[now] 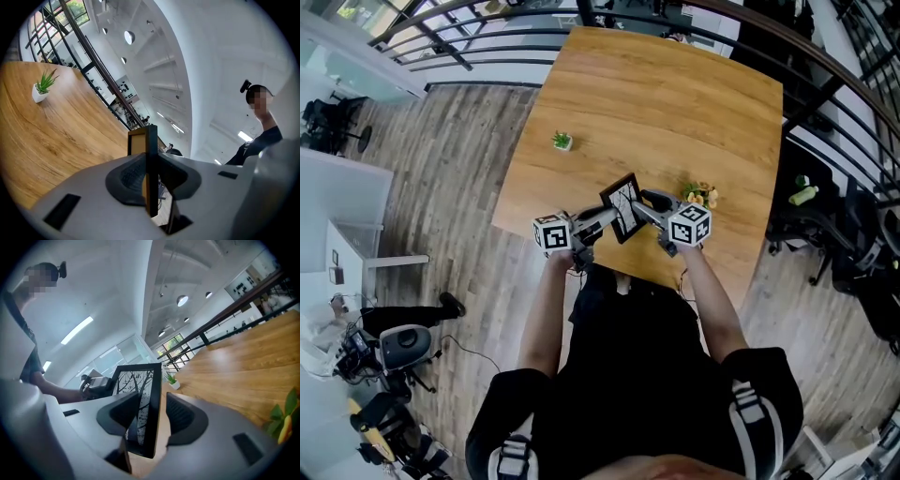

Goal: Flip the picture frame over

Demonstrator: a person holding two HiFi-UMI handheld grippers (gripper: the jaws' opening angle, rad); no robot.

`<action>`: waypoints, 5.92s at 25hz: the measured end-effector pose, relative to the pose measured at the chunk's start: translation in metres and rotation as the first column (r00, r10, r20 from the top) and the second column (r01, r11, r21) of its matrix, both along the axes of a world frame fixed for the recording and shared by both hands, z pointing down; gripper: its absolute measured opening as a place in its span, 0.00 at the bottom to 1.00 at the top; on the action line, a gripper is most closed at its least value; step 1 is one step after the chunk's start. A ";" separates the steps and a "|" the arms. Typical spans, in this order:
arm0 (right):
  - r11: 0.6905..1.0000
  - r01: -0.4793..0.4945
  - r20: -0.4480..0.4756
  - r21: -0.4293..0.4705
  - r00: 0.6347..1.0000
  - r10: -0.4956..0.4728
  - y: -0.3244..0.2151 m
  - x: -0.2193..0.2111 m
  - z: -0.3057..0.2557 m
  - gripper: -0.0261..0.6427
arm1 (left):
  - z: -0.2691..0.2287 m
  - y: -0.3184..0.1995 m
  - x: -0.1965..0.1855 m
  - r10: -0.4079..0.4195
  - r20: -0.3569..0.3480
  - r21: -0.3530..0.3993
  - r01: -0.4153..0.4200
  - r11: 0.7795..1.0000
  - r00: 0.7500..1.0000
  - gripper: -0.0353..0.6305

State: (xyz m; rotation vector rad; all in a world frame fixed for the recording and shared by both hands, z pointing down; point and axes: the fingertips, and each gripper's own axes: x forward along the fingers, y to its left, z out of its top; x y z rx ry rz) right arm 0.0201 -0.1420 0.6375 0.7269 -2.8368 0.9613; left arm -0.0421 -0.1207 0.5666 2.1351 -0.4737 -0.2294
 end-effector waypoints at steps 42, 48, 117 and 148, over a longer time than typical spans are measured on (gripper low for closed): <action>0.946 -0.309 -0.194 -0.097 0.938 0.287 -0.026 -0.007 0.043 0.17 | 0.075 -0.069 -0.043 -0.120 0.359 -0.004 0.130 0.991 0.925 0.18; 0.930 -0.353 -0.244 -0.100 0.915 0.321 -0.032 -0.018 0.065 0.17 | 0.099 -0.079 -0.051 -0.106 0.463 0.015 0.112 0.994 0.880 0.18; 0.907 -0.421 -0.629 0.019 0.700 0.338 -0.048 -0.013 0.165 0.19 | 0.213 -0.130 -0.037 -0.066 0.780 0.152 -0.086 0.985 0.623 0.24; 0.959 -0.241 -0.589 0.147 0.758 0.281 -0.005 0.013 0.084 0.05 | 0.126 -0.050 -0.085 -0.319 0.776 0.276 0.161 0.947 0.544 0.10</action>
